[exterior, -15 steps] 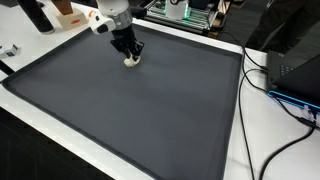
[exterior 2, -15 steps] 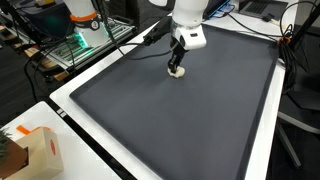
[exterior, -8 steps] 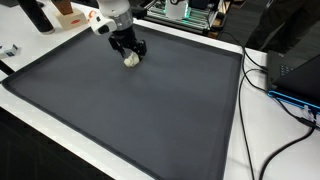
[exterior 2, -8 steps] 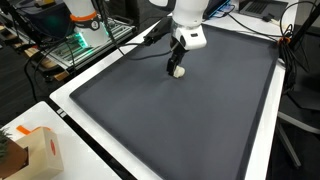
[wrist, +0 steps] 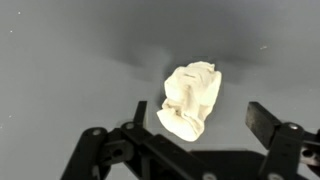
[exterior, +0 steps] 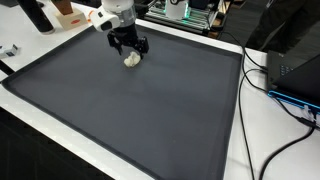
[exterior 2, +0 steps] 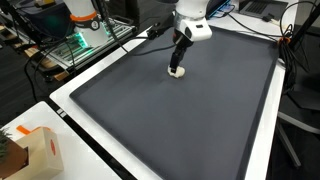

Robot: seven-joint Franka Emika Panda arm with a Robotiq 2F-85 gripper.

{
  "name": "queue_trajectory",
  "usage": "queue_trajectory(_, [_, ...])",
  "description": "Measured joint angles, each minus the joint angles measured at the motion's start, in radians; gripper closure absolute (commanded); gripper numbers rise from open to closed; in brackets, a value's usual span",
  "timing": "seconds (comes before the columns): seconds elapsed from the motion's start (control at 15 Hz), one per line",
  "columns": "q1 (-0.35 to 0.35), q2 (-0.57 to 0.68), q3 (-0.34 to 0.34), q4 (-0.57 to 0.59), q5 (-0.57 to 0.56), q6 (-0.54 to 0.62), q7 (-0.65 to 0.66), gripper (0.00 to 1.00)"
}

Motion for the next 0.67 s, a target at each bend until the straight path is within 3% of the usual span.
queue_trajectory(0.4, [0.019,-0.120,0.002,-0.031,-0.072,-0.043,-0.020,0.00])
queue_trajectory(0.67, [-0.004,-0.216,0.006,-0.080,0.009,-0.042,-0.147,0.00])
